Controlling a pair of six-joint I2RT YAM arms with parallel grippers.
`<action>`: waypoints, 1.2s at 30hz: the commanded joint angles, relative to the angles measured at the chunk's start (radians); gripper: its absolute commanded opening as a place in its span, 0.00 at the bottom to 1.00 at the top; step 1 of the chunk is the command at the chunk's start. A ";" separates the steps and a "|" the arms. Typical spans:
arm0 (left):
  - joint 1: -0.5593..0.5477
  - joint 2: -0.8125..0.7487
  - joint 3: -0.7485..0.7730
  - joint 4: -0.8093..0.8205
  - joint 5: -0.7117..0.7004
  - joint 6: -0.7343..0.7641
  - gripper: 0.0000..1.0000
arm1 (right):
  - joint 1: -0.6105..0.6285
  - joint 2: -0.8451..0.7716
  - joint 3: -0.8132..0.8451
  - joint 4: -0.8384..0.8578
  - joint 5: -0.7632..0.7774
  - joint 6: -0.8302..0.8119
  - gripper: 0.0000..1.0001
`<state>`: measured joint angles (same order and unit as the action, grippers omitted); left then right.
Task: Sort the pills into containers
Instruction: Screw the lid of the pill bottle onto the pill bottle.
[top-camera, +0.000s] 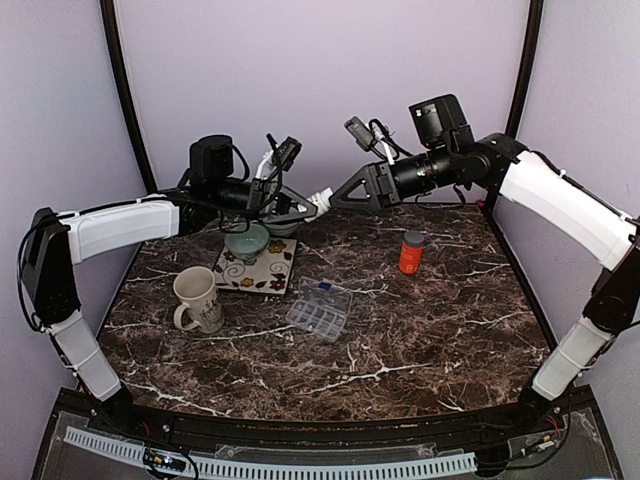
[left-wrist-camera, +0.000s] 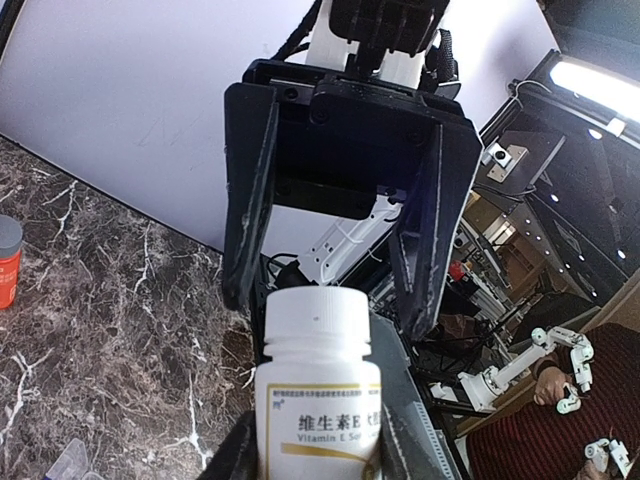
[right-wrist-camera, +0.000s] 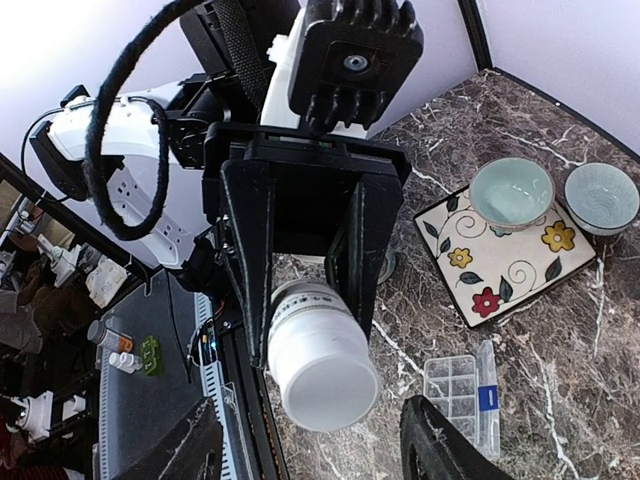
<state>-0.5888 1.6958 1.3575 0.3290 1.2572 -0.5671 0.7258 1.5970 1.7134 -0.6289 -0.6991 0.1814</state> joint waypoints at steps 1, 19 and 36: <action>0.000 0.000 0.037 0.029 0.039 -0.009 0.00 | 0.004 0.036 0.039 0.035 -0.026 0.009 0.60; 0.003 0.035 0.070 -0.039 0.066 0.038 0.00 | 0.004 0.077 0.077 0.041 -0.053 0.015 0.50; 0.007 0.045 0.079 -0.035 0.077 0.033 0.00 | 0.001 0.079 0.070 0.055 -0.098 0.033 0.32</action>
<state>-0.5861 1.7432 1.4075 0.2867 1.3231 -0.5423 0.7246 1.6852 1.7653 -0.6136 -0.7712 0.2066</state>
